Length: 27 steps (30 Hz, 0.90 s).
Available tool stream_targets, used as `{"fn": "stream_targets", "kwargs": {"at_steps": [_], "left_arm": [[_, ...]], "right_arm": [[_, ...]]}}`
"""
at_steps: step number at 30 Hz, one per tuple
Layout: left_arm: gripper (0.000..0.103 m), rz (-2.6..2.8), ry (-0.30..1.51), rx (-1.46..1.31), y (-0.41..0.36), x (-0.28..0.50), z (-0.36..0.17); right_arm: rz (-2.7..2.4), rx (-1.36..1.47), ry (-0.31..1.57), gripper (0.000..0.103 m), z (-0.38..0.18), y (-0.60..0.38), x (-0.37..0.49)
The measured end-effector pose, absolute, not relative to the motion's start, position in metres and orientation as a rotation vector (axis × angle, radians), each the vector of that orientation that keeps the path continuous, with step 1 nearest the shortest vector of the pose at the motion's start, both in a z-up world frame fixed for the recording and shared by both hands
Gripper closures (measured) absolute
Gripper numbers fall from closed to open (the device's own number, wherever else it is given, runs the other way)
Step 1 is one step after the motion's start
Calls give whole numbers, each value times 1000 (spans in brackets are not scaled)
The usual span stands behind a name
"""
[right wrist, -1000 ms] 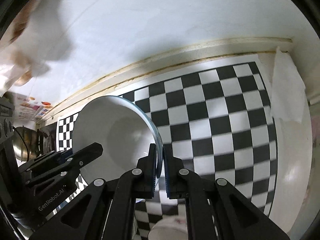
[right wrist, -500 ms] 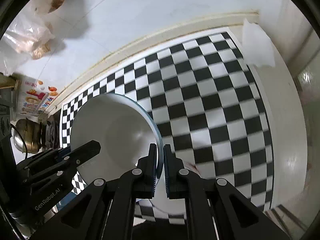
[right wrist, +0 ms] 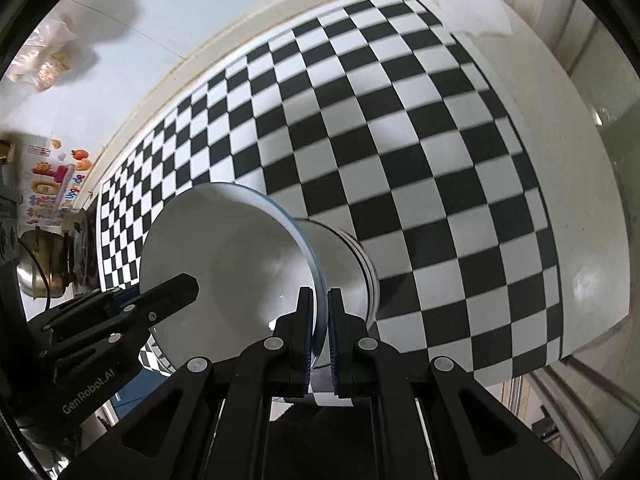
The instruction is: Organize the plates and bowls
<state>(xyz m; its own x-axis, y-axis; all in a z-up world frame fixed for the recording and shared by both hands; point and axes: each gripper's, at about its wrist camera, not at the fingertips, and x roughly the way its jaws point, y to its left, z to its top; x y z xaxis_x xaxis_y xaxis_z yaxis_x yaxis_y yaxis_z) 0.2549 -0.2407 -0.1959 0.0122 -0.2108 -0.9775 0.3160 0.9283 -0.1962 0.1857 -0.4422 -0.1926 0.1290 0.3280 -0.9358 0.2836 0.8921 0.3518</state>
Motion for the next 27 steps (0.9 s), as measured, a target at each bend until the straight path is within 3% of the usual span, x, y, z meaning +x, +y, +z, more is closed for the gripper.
{"fn": "stream_targets", "kwargs": {"at_steps": [27], "left_arm": [[87,-407,1564,127,-252,257,-226]], "right_arm": [[-26,437,1565,94,-226,-436,200]]}}
